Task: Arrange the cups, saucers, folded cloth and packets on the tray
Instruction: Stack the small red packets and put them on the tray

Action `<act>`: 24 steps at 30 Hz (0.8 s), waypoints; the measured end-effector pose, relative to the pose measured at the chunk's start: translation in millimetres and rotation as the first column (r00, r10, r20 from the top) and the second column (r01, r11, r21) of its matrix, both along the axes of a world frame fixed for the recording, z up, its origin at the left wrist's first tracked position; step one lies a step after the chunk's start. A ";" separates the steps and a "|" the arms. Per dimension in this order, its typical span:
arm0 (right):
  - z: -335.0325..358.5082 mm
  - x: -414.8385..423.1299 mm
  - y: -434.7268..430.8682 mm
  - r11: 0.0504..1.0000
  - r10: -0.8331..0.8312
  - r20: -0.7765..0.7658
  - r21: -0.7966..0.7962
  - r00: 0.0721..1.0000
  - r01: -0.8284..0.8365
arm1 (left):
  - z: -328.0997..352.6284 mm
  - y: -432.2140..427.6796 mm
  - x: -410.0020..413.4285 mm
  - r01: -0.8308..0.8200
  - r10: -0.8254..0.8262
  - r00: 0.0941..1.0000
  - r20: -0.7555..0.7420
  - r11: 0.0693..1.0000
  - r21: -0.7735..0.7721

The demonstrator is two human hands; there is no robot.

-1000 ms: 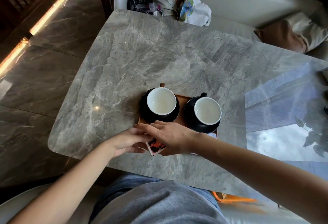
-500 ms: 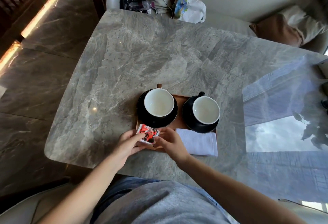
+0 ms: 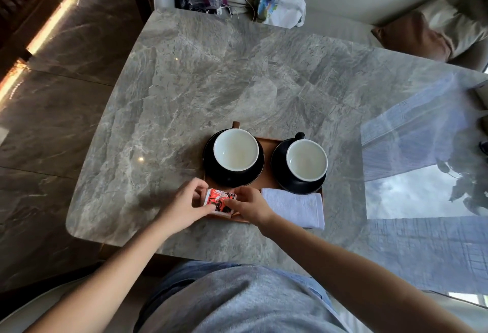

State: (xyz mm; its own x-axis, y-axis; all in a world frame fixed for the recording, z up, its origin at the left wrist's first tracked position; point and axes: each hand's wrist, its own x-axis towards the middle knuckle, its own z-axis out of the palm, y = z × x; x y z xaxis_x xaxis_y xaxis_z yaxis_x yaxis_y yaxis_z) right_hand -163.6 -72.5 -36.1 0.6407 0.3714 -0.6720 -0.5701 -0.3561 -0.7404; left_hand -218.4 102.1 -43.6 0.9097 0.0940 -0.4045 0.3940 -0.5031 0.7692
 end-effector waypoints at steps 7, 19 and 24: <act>-17.2 -4.4 -2.8 0.972 0.133 0.247 -0.221 0.960 -0.078 | -20.9 13.5 0.8 0.340 -0.446 0.886 0.123 0.808 0.482; -28.3 -9.0 4.4 0.931 0.190 0.402 -0.362 0.896 -0.035 | -28.7 10.5 7.1 0.329 -0.423 0.903 0.079 0.796 0.508; -28.0 -14.1 8.3 0.917 0.211 0.417 -0.397 0.884 -0.032 | -26.2 7.7 10.3 0.355 -0.440 0.897 0.032 0.764 0.539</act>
